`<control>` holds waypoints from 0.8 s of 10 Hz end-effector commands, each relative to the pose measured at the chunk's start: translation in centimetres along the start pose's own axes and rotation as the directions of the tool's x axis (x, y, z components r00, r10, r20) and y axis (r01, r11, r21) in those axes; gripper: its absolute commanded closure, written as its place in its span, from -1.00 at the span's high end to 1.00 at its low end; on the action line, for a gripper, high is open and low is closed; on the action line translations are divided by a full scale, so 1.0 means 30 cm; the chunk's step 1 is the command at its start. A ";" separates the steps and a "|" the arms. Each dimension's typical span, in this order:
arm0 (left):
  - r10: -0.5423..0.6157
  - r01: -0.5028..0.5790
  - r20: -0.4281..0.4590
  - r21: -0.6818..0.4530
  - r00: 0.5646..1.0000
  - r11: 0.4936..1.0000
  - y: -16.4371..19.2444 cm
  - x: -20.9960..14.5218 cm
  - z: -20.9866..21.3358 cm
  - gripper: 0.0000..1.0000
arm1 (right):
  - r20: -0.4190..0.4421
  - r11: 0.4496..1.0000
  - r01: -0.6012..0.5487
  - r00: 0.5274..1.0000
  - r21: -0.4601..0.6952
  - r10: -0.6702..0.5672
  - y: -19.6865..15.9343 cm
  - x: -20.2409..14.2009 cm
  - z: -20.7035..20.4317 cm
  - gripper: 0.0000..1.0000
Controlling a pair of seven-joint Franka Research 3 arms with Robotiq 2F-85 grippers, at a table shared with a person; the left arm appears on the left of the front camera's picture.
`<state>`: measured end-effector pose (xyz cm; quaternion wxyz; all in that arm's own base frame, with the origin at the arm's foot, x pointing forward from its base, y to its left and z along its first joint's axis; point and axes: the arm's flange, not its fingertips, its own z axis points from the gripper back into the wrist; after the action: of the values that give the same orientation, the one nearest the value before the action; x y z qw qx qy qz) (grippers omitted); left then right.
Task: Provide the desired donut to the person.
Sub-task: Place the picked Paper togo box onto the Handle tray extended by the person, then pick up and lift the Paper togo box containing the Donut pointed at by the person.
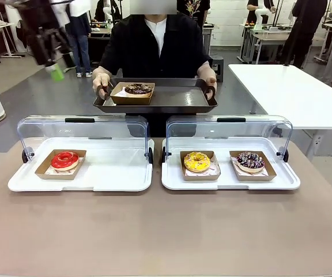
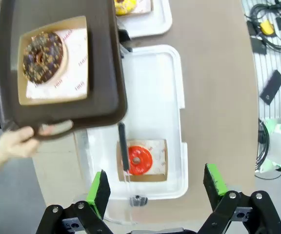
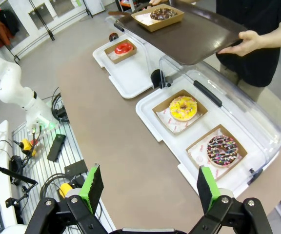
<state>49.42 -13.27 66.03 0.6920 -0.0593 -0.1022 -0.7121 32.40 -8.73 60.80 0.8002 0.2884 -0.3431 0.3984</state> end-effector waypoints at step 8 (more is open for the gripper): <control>0.054 -0.054 0.002 -0.018 0.999 0.998 -0.028 -0.188 -0.076 1.00 | 0.033 1.000 -0.019 0.999 0.017 0.018 -0.005 0.008 -0.003 1.00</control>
<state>48.83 -8.16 62.13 0.7087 -0.0682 -0.0988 -0.6952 32.40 -8.72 60.80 0.8002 0.2884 -0.3431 0.3984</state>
